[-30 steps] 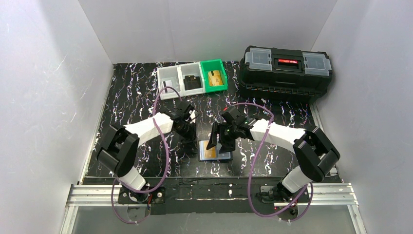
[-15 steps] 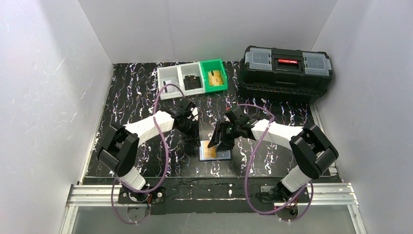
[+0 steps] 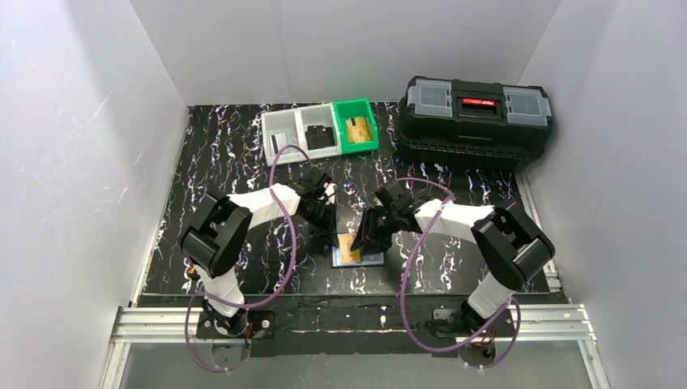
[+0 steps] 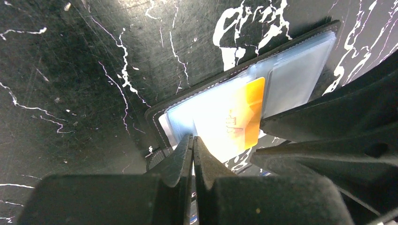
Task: Take the credit cards out of the card holder
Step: Remove the credit card from the card holder.
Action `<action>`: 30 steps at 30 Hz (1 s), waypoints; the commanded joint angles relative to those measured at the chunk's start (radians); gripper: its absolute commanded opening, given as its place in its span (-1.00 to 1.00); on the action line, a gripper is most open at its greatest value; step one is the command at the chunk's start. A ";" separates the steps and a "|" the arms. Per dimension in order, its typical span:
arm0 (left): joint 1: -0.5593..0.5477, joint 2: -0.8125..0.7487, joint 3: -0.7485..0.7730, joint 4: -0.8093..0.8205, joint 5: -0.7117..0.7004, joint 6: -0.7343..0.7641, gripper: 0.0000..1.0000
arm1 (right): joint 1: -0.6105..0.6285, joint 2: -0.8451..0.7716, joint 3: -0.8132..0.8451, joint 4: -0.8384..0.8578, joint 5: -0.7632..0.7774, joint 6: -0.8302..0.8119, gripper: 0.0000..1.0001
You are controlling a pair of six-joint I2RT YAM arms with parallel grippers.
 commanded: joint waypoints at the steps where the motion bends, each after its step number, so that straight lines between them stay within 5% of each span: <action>1: -0.007 0.042 -0.029 -0.027 -0.072 0.000 -1.00 | -0.009 0.017 -0.024 0.028 -0.007 -0.013 -0.09; 17: -0.007 0.055 -0.034 -0.053 -0.086 -0.006 -1.00 | -0.022 0.073 -0.079 0.170 -0.102 0.058 -0.42; 26: -0.007 0.046 -0.041 -0.065 -0.101 -0.001 -1.00 | -0.036 0.028 -0.109 0.169 -0.063 0.053 -0.94; 30: -0.007 0.048 -0.041 -0.074 -0.113 0.003 -1.00 | -0.043 -0.006 -0.114 0.126 -0.023 0.032 -0.97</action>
